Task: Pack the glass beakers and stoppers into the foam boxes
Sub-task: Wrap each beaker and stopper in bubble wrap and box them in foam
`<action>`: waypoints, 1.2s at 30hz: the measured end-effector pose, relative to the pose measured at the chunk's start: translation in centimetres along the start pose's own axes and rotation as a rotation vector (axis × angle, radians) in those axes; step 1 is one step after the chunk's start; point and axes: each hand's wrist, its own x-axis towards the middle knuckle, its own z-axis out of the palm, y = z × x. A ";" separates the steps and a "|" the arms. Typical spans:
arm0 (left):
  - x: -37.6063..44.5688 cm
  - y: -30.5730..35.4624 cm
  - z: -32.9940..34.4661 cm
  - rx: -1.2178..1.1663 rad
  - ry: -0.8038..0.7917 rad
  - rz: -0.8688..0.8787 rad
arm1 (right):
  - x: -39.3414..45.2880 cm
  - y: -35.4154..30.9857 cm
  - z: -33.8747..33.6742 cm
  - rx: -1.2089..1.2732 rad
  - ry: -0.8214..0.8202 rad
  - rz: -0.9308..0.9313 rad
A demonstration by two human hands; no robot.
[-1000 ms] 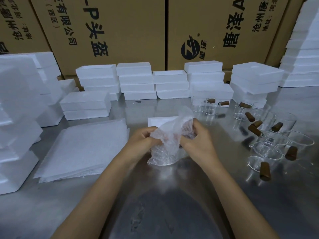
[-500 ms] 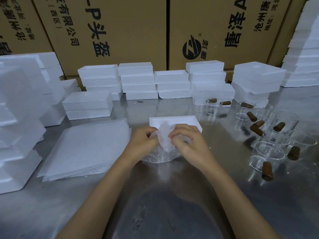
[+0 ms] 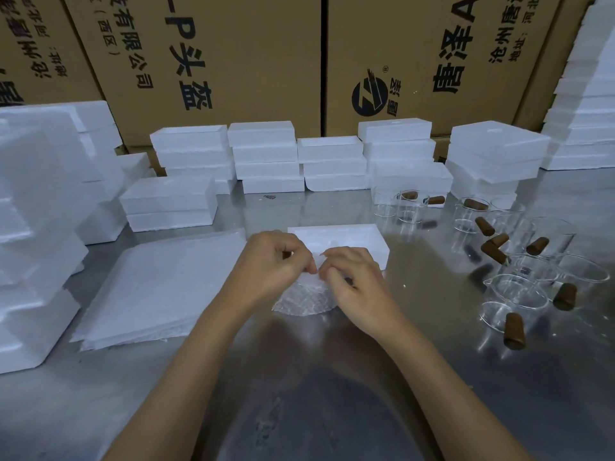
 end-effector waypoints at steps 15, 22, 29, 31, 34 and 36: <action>0.7 -2.1 1.2 0.374 -0.062 0.078 | -0.4 -0.2 0.3 -0.019 -0.006 -0.008; 1.2 -3.1 1.5 0.325 0.092 0.207 | -0.5 0.1 0.5 -0.123 -0.096 0.005; 0.8 -3.7 2.3 0.511 -0.055 0.217 | -0.2 -0.1 -0.3 0.132 0.223 0.011; 0.8 -3.6 2.3 0.501 -0.077 0.191 | 0.0 0.2 -0.4 0.093 0.284 0.018; 0.9 -3.7 2.4 0.478 -0.077 0.157 | 0.4 1.3 -0.8 0.001 0.386 0.091; 0.9 -3.9 2.4 0.516 -0.091 0.174 | 0.7 2.5 -1.3 -0.088 0.370 0.196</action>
